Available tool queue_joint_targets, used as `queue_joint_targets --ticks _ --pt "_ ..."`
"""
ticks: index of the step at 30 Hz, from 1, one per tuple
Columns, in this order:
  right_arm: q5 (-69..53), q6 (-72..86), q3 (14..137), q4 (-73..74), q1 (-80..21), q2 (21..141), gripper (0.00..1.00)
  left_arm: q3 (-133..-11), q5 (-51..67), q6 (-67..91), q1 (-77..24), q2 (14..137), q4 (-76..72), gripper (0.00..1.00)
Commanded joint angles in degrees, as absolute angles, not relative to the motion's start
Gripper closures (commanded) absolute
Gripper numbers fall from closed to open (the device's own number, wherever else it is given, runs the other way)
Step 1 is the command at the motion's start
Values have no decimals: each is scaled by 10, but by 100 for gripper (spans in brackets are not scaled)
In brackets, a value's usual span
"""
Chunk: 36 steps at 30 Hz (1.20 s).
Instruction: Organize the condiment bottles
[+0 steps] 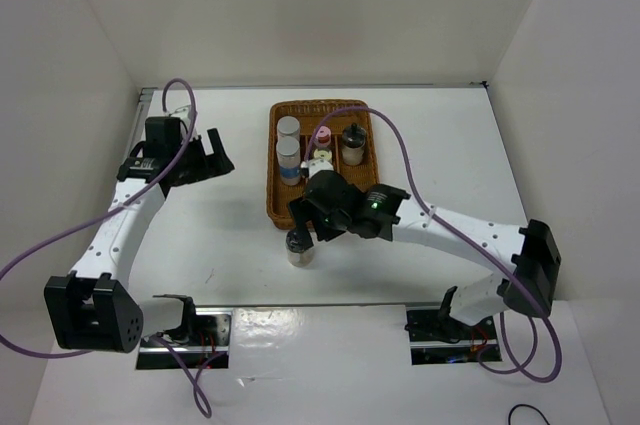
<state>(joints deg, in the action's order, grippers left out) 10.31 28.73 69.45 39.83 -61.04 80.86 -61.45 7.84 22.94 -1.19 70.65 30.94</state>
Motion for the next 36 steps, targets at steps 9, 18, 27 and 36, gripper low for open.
queue_joint_targets --ticks 9,18,27,36 --pt "125 268 739 339 -628 879 20 -608 86 236 -10 693 317 0" --pt "147 257 768 334 -628 912 32 -619 86 236 -10 716 312 0" --pt "142 251 773 334 -628 930 43 -619 86 231 -10 727 312 0" --pt "136 251 768 339 -628 940 55 -619 86 231 -10 732 307 0"
